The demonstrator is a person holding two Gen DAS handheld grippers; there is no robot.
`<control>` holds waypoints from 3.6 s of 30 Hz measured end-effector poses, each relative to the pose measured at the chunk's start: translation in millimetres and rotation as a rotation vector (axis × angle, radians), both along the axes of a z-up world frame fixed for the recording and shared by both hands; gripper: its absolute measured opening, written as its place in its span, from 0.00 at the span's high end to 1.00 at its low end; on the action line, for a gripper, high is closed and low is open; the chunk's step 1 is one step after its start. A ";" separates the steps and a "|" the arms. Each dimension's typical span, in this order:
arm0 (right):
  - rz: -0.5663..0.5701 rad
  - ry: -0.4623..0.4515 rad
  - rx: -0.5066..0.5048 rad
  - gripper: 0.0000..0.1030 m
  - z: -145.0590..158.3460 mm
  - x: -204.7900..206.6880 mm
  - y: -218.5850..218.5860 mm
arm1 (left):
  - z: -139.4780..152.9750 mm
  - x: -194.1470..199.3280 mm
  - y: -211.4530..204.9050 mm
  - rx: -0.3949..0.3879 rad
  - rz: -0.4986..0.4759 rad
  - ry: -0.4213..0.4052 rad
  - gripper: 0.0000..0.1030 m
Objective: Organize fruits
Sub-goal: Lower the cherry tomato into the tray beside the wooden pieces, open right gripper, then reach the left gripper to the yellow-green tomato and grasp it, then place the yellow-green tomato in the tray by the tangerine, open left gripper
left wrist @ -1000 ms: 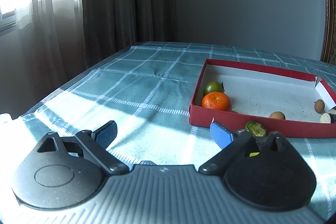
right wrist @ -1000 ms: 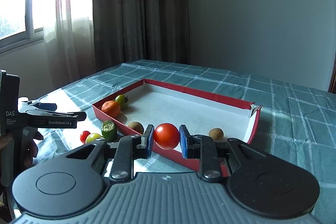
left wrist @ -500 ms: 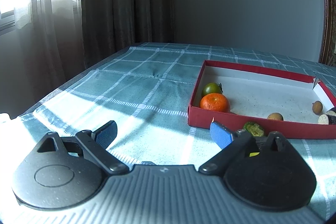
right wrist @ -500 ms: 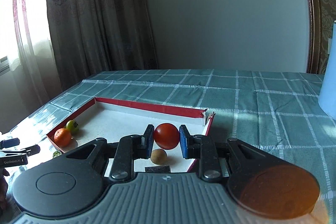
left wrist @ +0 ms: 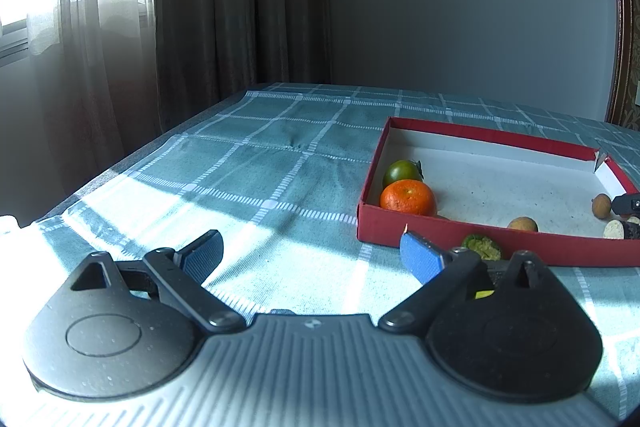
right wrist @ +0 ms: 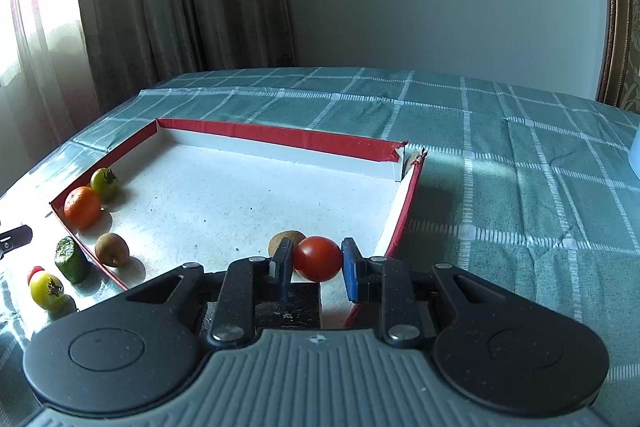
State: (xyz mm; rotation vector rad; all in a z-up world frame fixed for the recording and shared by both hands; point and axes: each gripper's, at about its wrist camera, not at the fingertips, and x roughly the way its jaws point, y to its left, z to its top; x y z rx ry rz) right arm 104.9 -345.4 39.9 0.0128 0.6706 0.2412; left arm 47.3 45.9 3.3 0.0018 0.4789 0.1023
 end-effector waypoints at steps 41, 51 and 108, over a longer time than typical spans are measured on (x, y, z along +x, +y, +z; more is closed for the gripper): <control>0.262 -0.132 0.029 0.13 -3.0 -108.7 77.3 | 1.0 -11.9 -6.1 -0.021 -0.164 -0.020 0.03; 0.197 -0.077 0.136 0.13 -5.7 -100.7 57.5 | 2.8 -28.8 -21.9 0.039 -0.282 -0.091 0.14; 0.114 0.036 -0.021 0.00 -15.4 -123.7 53.8 | -10.8 -21.8 -95.3 0.240 -0.386 0.018 0.71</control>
